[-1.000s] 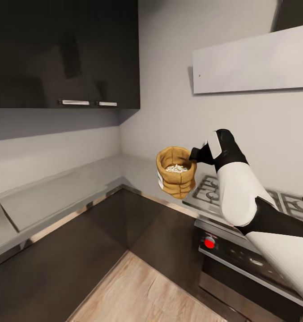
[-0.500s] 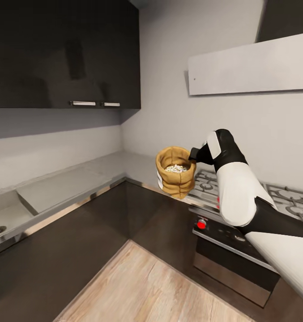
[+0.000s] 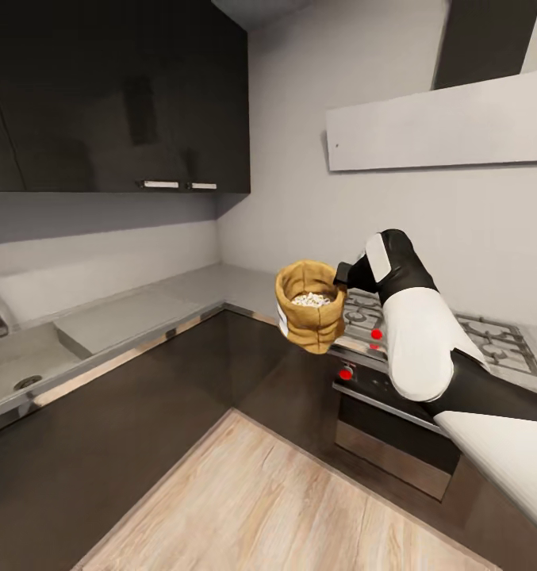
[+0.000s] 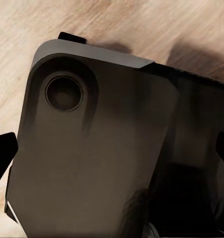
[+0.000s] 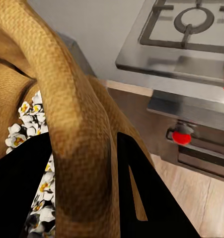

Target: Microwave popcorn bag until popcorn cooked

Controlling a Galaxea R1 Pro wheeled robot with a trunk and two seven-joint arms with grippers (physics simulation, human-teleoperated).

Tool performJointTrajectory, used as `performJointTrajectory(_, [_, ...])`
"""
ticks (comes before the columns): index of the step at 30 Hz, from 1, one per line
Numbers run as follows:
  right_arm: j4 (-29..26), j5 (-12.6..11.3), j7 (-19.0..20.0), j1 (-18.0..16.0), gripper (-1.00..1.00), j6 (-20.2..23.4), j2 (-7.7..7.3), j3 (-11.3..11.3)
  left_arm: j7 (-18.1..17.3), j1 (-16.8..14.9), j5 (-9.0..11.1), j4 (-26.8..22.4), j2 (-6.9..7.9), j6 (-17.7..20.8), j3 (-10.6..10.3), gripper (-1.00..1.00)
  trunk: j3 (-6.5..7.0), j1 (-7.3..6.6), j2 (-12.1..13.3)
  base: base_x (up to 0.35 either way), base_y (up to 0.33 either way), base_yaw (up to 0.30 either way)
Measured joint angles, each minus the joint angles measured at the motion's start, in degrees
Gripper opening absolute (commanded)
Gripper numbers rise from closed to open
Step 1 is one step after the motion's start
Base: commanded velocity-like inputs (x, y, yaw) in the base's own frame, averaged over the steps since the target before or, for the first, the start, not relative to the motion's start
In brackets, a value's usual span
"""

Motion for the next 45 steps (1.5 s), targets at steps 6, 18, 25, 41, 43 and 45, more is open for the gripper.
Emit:
performJointTrajectory(6, [0.52, 0.09, 0.0, 0.33, -1.0, 0.0, -0.16, 0.01, 0.0, 0.0, 0.0, 0.07, 0.0, 0.0, 0.0, 1.0, 0.0, 0.0, 0.0, -0.344, 0.0, 0.0])
performJointTrajectory(18, [0.53, 0.48, -0.21, 5.03, -1.0, -0.01, -0.11, 0.07, -0.02, 0.0, 0.0, 0.08, 0.0, 0.0, -0.01, 1.0, -0.01, 0.01, 0.01, -0.345, 0.0, 0.0])
performJointTrajectory(25, [0.54, 0.28, -0.22, 13.43, -1.0, -0.01, -0.25, 0.09, -0.01, 0.0, 0.0, 0.08, 0.0, 0.0, 0.0, 1.0, -0.01, 0.0, 0.0, -0.345, 0.0, 0.0])
performJointTrajectory(41, [0.54, 0.08, -0.02, 23.17, -1.0, -0.01, -0.35, 0.18, -0.01, 0.0, 0.0, 0.0, 0.01, -0.07, 0.0, 1.0, 0.0, -0.04, 0.0, -0.075, 0.0, 0.0])
performJointTrajectory(43, [0.54, 0.1, -0.02, 23.22, -1.0, -0.01, -0.35, 0.17, -0.01, 0.0, 0.0, 0.01, 0.01, -0.08, 0.0, 1.0, 0.0, -0.03, 0.0, 0.0, 0.0, 0.0])
performJointTrajectory(45, [0.54, 0.17, -0.03, 23.52, -1.0, -0.01, -0.37, 0.2, -0.01, 0.0, 0.0, 0.0, 0.02, -0.08, 0.0, 1.0, 0.0, -0.03, 0.0, 0.0, 0.0, 0.0])
